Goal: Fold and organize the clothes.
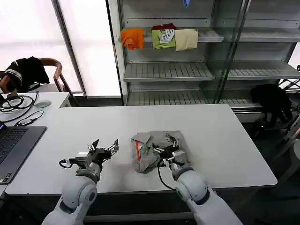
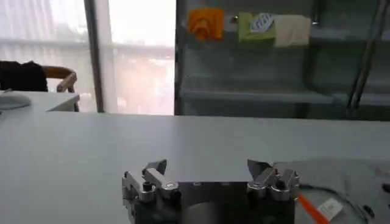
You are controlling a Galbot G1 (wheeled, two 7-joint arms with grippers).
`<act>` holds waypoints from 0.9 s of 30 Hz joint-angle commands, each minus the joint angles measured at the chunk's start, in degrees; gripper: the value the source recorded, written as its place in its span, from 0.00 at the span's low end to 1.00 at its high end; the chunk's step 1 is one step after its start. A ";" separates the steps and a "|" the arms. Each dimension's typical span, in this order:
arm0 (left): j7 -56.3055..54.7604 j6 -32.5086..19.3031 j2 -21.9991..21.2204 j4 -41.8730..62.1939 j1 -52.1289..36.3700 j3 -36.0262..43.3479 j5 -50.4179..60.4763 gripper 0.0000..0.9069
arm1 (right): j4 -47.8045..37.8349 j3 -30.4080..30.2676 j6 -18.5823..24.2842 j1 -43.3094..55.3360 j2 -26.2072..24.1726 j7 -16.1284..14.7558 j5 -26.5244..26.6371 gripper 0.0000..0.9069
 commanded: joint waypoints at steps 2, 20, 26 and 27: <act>-0.14 -0.94 -0.55 -1.71 0.31 -1.01 1.44 1.00 | 2.50 8.78 -0.86 0.37 -1.43 3.45 3.87 1.00; -0.36 -1.69 -3.47 -3.07 0.91 1.33 4.23 1.00 | 6.71 19.26 1.63 -7.19 -5.20 7.64 -1.34 1.00; -0.31 -1.88 -3.47 -2.65 0.67 1.56 4.26 1.00 | 8.01 20.75 2.50 -8.46 -5.25 7.43 -1.70 1.00; -0.31 -1.92 -3.49 -2.66 0.67 1.62 4.26 1.00 | 8.05 20.91 2.88 -8.72 -5.30 7.36 -1.73 1.00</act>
